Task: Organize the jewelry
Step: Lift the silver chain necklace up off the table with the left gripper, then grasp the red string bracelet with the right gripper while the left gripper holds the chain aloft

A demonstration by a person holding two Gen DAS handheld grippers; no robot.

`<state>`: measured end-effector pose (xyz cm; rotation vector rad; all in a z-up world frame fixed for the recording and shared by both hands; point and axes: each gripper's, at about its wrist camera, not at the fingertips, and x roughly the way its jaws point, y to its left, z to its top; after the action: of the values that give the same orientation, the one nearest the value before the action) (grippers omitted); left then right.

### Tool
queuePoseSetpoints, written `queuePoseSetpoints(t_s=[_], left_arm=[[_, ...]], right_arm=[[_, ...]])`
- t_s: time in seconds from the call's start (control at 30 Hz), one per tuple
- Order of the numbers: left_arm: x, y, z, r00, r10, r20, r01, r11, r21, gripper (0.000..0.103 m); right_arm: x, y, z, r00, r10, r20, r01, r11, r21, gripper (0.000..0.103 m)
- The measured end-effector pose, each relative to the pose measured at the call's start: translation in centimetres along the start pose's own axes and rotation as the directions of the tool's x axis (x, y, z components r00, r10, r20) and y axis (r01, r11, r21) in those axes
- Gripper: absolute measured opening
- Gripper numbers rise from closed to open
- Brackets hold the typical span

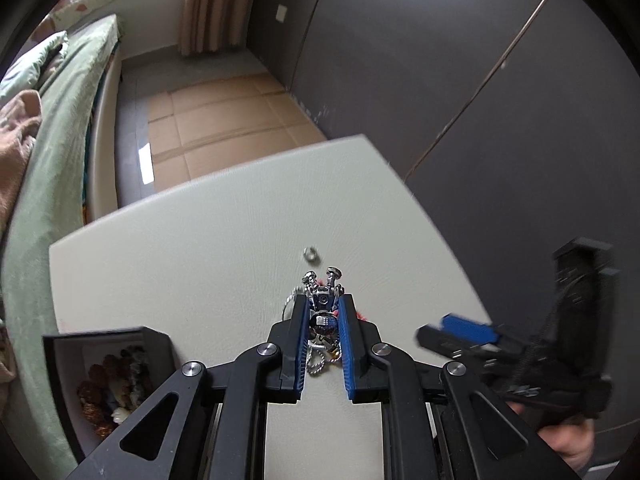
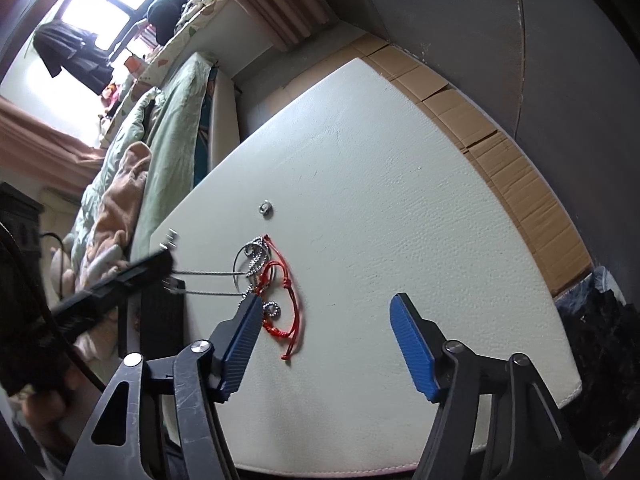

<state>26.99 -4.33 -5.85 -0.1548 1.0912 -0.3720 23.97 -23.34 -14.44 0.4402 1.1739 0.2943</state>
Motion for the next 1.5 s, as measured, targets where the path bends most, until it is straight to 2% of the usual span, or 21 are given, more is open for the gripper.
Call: queuePoseSetpoints(t_s=[0.07,0.23,0.5,0.7,0.9,0.97,1.0,1.03,1.13,1.23,1.37,1.5], left_arm=[[-1.3,0.0,0.3,0.999,-0.009,0.031,0.009,1.0,-0.004,0.015],[-5.0,0.4,1.0,0.994,-0.02,0.112,0.021,1.0,-0.012,0.015],[-10.1,1.2,1.9,0.978,0.001,0.209,0.004,1.0,-0.024,0.015],[-12.8,1.6,2.3,0.966,0.022,0.257,-0.017,1.0,-0.023,0.015],[-15.3,1.5,2.6,0.955,0.029,0.295,-0.024,0.999,-0.023,0.015],[-16.3,1.3,2.7,0.951,0.029,0.307,-0.025,1.0,-0.018,0.015],[-16.9,1.1,2.7,0.948,0.031,0.316,-0.028,0.999,-0.015,0.015],[-17.5,1.0,2.7,0.946,0.033,0.324,-0.031,0.999,-0.013,0.015],[-19.2,0.7,2.6,0.936,0.044,0.348,-0.044,0.999,-0.007,0.015],[-20.9,0.6,2.5,0.925,0.059,0.376,-0.063,0.998,-0.003,0.015],[-23.5,0.7,2.3,0.906,0.087,0.415,-0.09,0.996,-0.011,0.015],[-25.9,1.0,2.0,0.884,0.109,0.454,-0.108,0.994,-0.029,0.015]], right_arm=[[0.4,0.4,0.0,1.0,-0.009,-0.005,0.008,1.0,-0.016,0.062],[1.9,1.3,0.6,0.998,-0.047,-0.034,0.045,0.997,-0.055,0.049],[3.1,3.5,0.4,0.994,-0.097,-0.042,0.09,0.986,-0.137,0.049],[4.3,4.4,0.2,0.984,-0.173,-0.044,0.162,0.969,-0.189,0.046],[4.9,6.2,-0.5,0.962,-0.274,0.001,0.261,0.915,-0.306,0.045],[5.1,6.9,-1.1,0.946,-0.323,0.025,0.309,0.876,-0.37,0.03],[5.1,7.0,-1.3,0.943,-0.332,0.027,0.317,0.867,-0.386,0.011],[4.9,7.0,-1.4,0.946,-0.323,0.02,0.306,0.871,-0.385,0.007],[3.9,6.1,-1.2,0.97,-0.241,-0.022,0.222,0.921,-0.321,0.007],[2.1,5.5,-1.1,0.989,-0.151,-0.012,0.142,0.953,-0.268,0.007],[-0.6,5.1,-1.3,0.999,-0.039,0.015,0.042,0.975,-0.216,0.007],[-1.9,6.0,-1.6,0.999,0.032,0.039,-0.023,0.976,-0.217,0.007]])
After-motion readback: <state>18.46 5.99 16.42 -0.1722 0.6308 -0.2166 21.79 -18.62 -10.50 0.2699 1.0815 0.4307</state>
